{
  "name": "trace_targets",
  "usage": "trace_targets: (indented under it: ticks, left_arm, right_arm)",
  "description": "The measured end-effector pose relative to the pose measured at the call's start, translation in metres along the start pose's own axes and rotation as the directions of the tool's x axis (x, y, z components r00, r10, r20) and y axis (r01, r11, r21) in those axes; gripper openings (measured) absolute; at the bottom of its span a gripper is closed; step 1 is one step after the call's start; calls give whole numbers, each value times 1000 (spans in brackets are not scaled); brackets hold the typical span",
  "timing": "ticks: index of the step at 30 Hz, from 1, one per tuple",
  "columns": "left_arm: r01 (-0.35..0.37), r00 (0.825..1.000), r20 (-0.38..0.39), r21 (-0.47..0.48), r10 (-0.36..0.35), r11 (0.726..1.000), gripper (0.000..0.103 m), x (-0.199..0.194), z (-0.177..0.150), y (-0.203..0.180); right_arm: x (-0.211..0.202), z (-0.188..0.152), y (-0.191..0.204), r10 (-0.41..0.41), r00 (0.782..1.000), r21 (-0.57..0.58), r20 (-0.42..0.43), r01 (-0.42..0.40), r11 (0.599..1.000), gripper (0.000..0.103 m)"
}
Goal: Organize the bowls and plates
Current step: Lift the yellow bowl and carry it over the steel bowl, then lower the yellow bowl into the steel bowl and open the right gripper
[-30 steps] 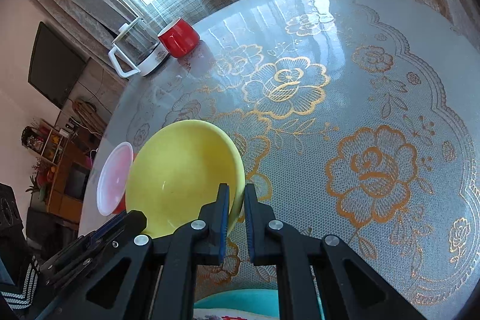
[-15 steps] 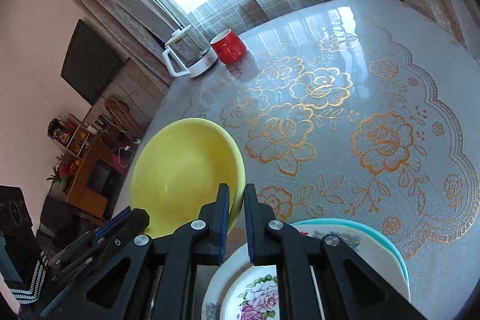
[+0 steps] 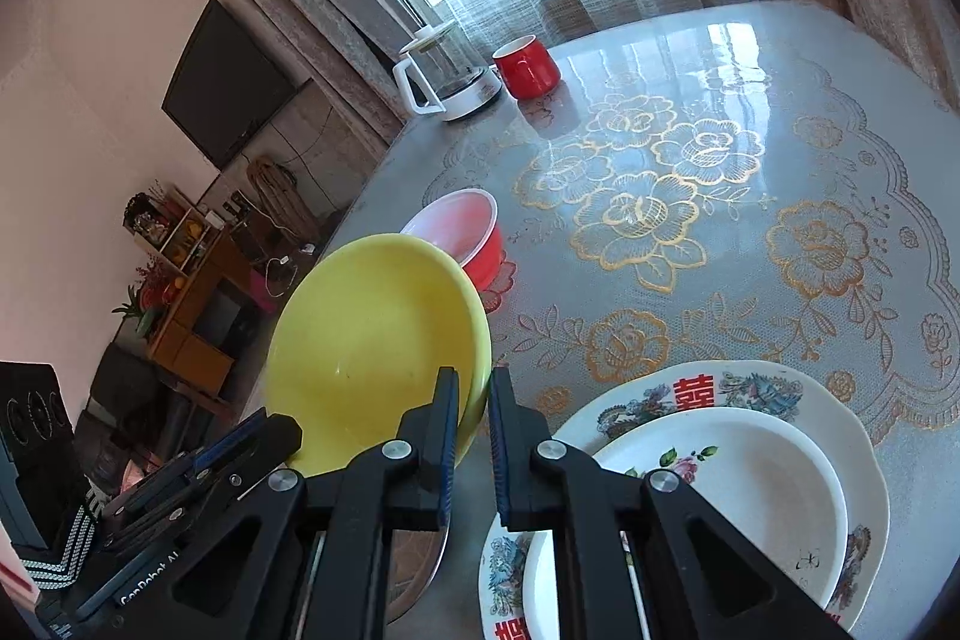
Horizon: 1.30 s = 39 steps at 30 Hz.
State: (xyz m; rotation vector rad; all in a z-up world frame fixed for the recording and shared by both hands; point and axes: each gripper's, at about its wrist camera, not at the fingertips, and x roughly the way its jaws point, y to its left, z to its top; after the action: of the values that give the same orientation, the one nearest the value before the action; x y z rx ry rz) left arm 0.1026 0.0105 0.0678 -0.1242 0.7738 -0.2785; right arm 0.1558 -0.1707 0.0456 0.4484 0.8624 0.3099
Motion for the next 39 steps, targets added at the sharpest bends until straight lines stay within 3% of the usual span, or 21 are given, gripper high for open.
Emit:
trace_targets:
  ticks: [16,30,39]
  left_arm:
    - [-13,999,-38,-122,8,992,18,-20,-29,54]
    - [-60,989,-142,-165,36,985,18,-8,-74,80]
    - [-71,986,-158,-164,45,984,18,-3,-76,85]
  right_arm:
    - [25,-22,39,56,995,-92,-84,-64,994,10]
    - [63,-60,49,5,968,-164,-252,-48,985,13]
    - [66,-68,53,-34,965,-200,-260,-20,980,14]
